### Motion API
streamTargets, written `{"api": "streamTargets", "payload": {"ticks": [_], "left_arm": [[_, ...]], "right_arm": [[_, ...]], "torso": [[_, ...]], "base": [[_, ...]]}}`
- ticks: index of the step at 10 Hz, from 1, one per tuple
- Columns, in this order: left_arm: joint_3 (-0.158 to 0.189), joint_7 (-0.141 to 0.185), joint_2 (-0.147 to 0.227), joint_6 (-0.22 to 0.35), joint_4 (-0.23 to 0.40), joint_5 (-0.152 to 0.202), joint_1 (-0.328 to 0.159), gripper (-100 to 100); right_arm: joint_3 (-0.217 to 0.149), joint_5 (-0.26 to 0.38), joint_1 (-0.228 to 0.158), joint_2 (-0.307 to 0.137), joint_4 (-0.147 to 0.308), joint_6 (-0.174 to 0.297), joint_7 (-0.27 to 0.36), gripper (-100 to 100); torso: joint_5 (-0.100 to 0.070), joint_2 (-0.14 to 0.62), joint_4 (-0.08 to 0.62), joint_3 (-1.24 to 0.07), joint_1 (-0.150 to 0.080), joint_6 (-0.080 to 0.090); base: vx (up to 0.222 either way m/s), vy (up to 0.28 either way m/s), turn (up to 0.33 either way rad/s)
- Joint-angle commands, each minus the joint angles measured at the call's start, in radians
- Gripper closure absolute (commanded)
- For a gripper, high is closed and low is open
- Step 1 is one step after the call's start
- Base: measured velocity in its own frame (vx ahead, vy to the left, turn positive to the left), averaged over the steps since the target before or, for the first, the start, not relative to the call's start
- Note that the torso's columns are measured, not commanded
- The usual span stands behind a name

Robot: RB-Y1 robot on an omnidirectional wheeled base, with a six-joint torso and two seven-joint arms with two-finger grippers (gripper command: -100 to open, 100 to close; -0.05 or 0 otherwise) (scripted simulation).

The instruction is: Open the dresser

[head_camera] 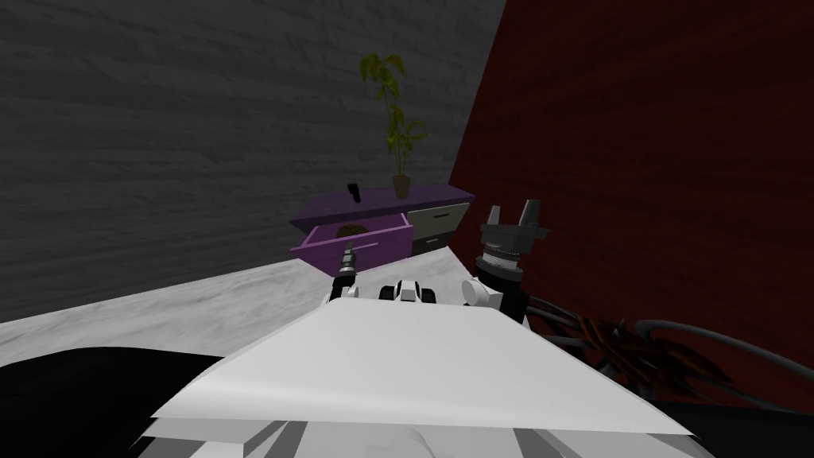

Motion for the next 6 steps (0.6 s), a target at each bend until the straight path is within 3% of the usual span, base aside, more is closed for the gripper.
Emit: {"api": "streamTargets", "payload": {"ticks": [1, 6], "left_arm": [[-0.001, 0.0, -0.001, 0.005, -0.002, 0.0, 0.002, 0], [-0.001, 0.0, -0.002, 0.009, 0.003, 0.0, 0.005, 0]], "right_arm": [[0.0, 0.0, 0.0, 0.0, 0.0, 0.0, 0.0, 0], [0.0, 0.0, 0.0, 0.0, 0.0, 0.0, 0.0, 0]], "torso": [[0.001, -0.001, -0.001, 0.0, 0.0, 0.0], [0.003, -0.003, -0.003, -0.001, 0.003, 0.0]], "base": [[0.0, 0.0, 0.0], [0.0, 0.0, 0.0]]}}
